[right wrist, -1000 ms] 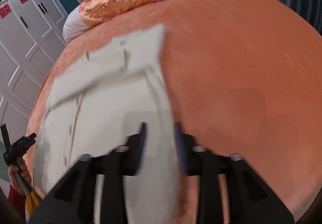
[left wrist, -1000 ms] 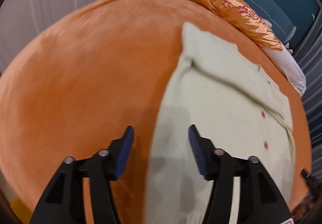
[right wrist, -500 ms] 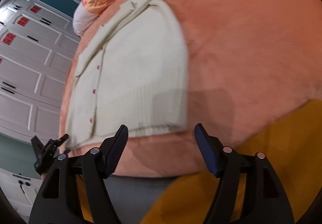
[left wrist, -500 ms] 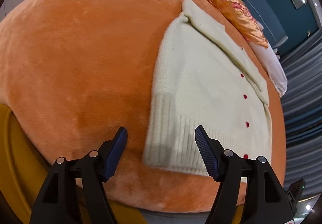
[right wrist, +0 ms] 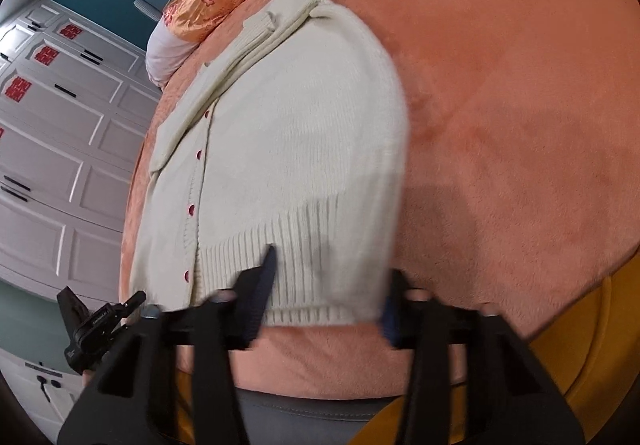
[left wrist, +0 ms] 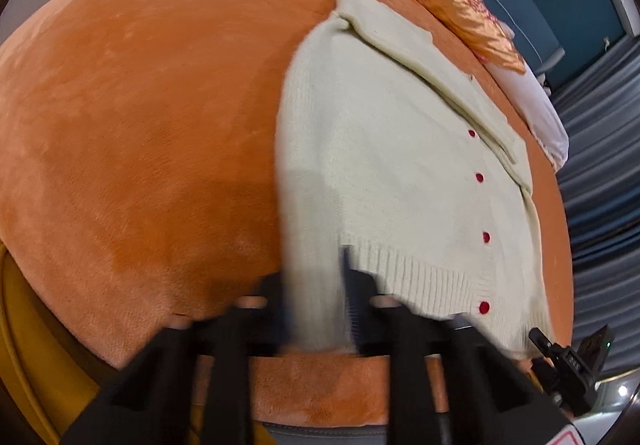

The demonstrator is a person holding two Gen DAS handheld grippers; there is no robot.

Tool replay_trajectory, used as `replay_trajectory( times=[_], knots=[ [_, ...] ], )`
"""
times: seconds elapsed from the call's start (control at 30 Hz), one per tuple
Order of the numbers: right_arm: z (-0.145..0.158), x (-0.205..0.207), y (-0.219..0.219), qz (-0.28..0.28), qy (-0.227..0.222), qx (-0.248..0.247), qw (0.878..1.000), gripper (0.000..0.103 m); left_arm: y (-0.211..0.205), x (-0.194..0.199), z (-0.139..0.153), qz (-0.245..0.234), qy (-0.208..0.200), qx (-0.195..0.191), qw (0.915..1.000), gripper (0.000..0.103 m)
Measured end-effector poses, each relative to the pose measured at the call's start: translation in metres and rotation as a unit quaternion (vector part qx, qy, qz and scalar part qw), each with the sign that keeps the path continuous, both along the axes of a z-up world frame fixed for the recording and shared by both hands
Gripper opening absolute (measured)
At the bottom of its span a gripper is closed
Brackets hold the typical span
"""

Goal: Fold small clothes
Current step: 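Grasp the ribbed hem of the folded cardigan with both tools, then lift the hem and fold it up toward the collar with both tools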

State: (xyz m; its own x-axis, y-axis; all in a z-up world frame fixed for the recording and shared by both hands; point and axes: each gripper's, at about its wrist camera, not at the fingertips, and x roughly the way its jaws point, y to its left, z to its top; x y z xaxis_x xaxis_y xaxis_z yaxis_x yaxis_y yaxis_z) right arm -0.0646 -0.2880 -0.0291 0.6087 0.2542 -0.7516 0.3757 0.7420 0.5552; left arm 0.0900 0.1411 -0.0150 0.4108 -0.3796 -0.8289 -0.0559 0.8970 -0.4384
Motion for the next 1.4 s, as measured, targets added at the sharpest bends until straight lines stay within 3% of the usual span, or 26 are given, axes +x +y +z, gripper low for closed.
replay_trajectory(
  times=[0.2,0.5,0.67,0.8,0.87,0.9,0.93,1.0,1.03,1.07,1.1,1.17,1.23,1.27,1.33,1.37,1.4],
  knots=[
    [0.034,-0.016,0.013,0.014,-0.029,-0.084,0.996,0.005,0.0,-0.014,0.029,-0.008,-0.034,0.014,0.9993,0.007],
    [0.042,-0.049,0.025,0.112,0.029,-0.164,0.98,0.004,0.004,-0.048,0.062,-0.082,-0.027,0.068,0.9939,0.006],
    [0.041,-0.074,0.032,0.141,0.05,-0.153,0.977,0.004,0.01,-0.076,0.054,-0.092,0.0,0.071,0.9932,0.006],
    [0.029,-0.078,0.027,0.139,0.067,-0.117,0.981,0.005,0.014,-0.085,0.043,-0.087,0.016,0.05,0.9948,0.007],
    [0.021,-0.07,0.021,0.127,0.082,-0.092,0.984,0.01,0.013,-0.077,0.031,-0.075,0.029,0.04,0.996,0.01],
    [0.016,-0.064,0.017,0.123,0.095,-0.076,0.985,0.018,0.013,-0.072,0.026,-0.061,0.042,0.028,0.9969,0.011],
    [0.015,-0.063,0.015,0.118,0.097,-0.067,0.986,0.032,0.014,-0.069,0.022,-0.056,0.048,0.015,0.9971,0.015],
    [0.019,-0.06,0.013,0.11,0.084,-0.062,0.988,0.051,0.012,-0.062,0.019,-0.047,0.052,0.014,0.9974,0.037],
    [0.02,-0.059,0.014,0.11,0.081,-0.064,0.989,0.051,0.01,-0.063,0.021,-0.041,0.044,0.024,0.9979,0.045],
    [0.02,-0.056,0.014,0.111,0.082,-0.066,0.988,0.051,0.008,-0.061,0.023,-0.036,0.035,0.036,0.9981,0.061],
    [0.018,-0.056,0.015,0.11,0.083,-0.068,0.988,0.051,0.008,-0.059,0.023,-0.03,0.029,0.047,0.998,0.066],
    [0.013,-0.052,0.02,0.108,0.091,-0.07,0.987,0.049,0.006,-0.053,0.019,-0.033,0.027,0.047,0.998,0.066],
    [0.009,-0.047,0.022,0.104,0.102,-0.071,0.987,0.023,0.004,-0.046,0.012,-0.038,0.037,0.031,0.9981,0.066],
    [0.009,-0.046,0.023,0.102,0.104,-0.072,0.987,0.016,0.003,-0.044,0.009,-0.041,0.041,0.023,0.998,0.063],
    [0.013,-0.047,0.022,0.097,0.098,-0.081,0.987,0.01,-0.001,-0.04,0.003,-0.055,0.057,0.02,0.9967,0.036],
    [0.015,-0.049,0.023,0.097,0.093,-0.085,0.987,0.009,-0.001,-0.04,0.002,-0.06,0.06,0.024,0.9961,0.013],
    [0.02,-0.052,0.023,0.096,0.088,-0.097,0.987,0.009,-0.004,-0.04,0.003,-0.067,0.06,0.032,0.9954,0.008]
  ],
)
